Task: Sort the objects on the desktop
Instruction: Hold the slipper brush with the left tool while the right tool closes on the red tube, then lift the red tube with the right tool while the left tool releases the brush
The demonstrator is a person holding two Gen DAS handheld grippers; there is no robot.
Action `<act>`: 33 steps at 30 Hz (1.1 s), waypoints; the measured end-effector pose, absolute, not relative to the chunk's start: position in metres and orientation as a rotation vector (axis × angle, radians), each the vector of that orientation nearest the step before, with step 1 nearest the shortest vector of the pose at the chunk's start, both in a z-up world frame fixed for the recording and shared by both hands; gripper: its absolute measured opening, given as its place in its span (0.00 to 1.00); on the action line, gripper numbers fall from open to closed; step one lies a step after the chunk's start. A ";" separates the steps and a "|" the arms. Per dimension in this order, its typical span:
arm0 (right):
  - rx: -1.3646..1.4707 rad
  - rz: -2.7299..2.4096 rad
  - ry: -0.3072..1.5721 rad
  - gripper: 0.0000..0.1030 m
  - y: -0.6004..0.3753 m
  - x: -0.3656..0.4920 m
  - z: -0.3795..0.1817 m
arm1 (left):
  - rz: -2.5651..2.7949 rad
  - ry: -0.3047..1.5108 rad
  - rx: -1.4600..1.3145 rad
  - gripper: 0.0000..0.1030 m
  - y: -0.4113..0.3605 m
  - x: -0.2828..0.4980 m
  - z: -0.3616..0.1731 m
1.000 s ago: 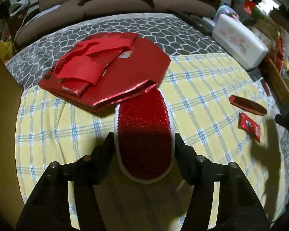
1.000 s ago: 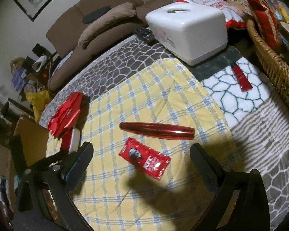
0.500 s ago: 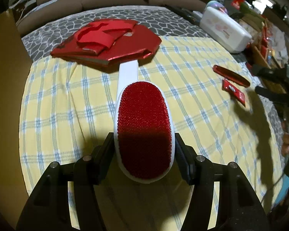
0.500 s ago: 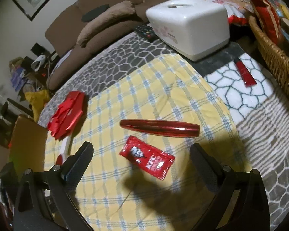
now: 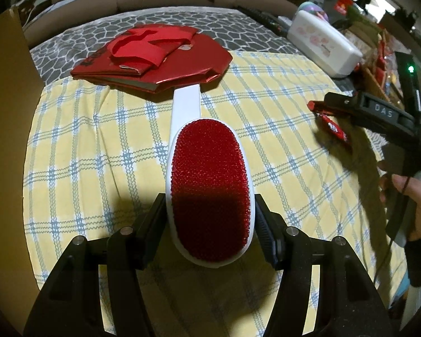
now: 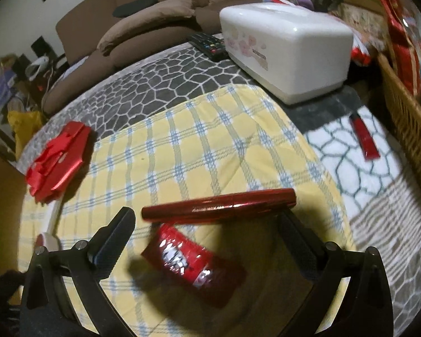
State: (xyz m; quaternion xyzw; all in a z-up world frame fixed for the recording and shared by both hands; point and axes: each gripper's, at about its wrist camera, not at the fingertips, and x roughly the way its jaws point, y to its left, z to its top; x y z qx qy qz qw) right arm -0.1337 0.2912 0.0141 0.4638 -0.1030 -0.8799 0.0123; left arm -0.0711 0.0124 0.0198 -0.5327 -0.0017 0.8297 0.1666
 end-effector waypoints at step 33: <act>1.470 -2.653 -0.594 0.11 0.315 -0.135 0.004 | 2.350 -0.010 -1.518 0.55 0.013 -0.070 0.018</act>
